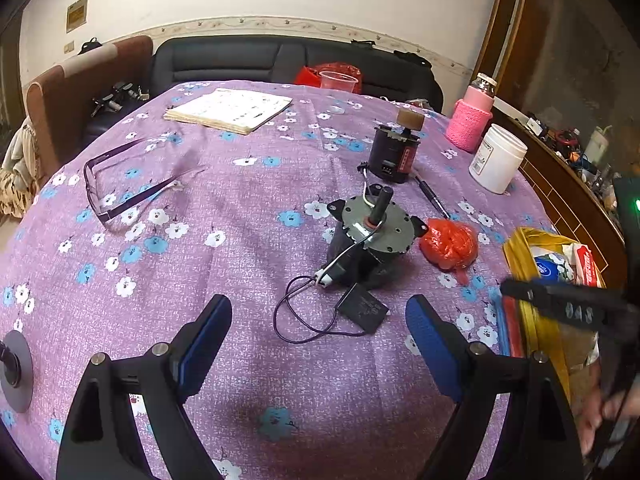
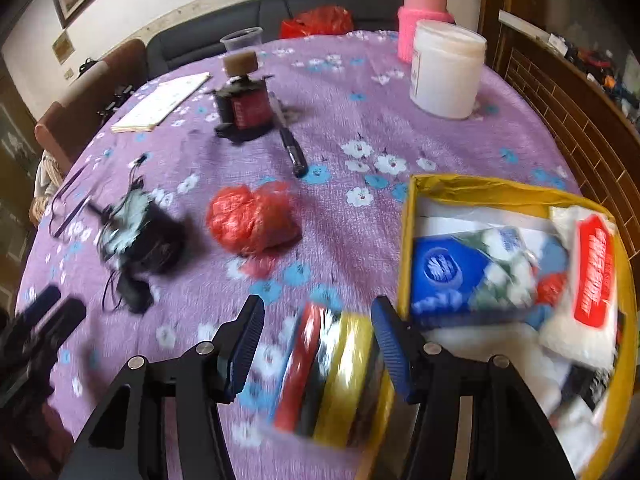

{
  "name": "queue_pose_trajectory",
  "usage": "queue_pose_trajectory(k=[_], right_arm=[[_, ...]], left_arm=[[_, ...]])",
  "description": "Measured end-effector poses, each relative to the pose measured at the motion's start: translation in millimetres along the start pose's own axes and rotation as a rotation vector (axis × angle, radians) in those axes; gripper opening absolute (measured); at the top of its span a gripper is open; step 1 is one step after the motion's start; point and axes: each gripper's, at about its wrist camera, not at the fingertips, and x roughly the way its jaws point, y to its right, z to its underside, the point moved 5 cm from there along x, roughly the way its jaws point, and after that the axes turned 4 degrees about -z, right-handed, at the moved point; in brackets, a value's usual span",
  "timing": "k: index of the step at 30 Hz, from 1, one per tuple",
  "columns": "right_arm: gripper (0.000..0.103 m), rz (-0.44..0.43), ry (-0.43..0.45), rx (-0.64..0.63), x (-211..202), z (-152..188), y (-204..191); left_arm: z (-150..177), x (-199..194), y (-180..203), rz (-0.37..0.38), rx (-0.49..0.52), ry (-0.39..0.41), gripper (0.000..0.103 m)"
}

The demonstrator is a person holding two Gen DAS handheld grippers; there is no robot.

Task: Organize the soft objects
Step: 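Move both grippers back from the tray toward the table items, then grasp the red plastic bag with the right gripper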

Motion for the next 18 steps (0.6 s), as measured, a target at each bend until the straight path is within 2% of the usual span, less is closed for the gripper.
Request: queue_pose_trajectory(k=[5, 9, 11, 13, 14, 15, 16, 18], right_arm=[[0.06, 0.046, -0.067, -0.069, 25, -17, -5], [0.061, 0.05, -0.134, -0.078, 32, -7, -10], [0.061, -0.008, -0.175, -0.064, 30, 8, -20], [0.073, -0.12, -0.229, -0.071, 22, 29, -39], [0.073, -0.208, -0.247, -0.065, 16, 35, -49], [0.072, -0.335, -0.267, -0.057, 8, 39, -62], [0.072, -0.359, -0.243, -0.084, -2, 36, -71], [0.072, -0.213, -0.137, -0.174, -12, 18, -72]], left_arm=[[0, 8, 1, -0.009, 0.002, -0.02, 0.088], [-2, 9, -3, -0.022, -0.008, -0.016, 0.088], [-4, 7, -7, -0.036, -0.024, -0.004, 0.088], [-5, 5, -12, -0.043, -0.047, 0.009, 0.088], [-6, 4, -14, -0.049, -0.055, 0.013, 0.088], [-7, 4, -16, -0.051, -0.065, 0.015, 0.088], [-7, 4, -16, -0.05, -0.069, 0.014, 0.088], [-7, 5, -16, -0.054, -0.066, 0.013, 0.088]])
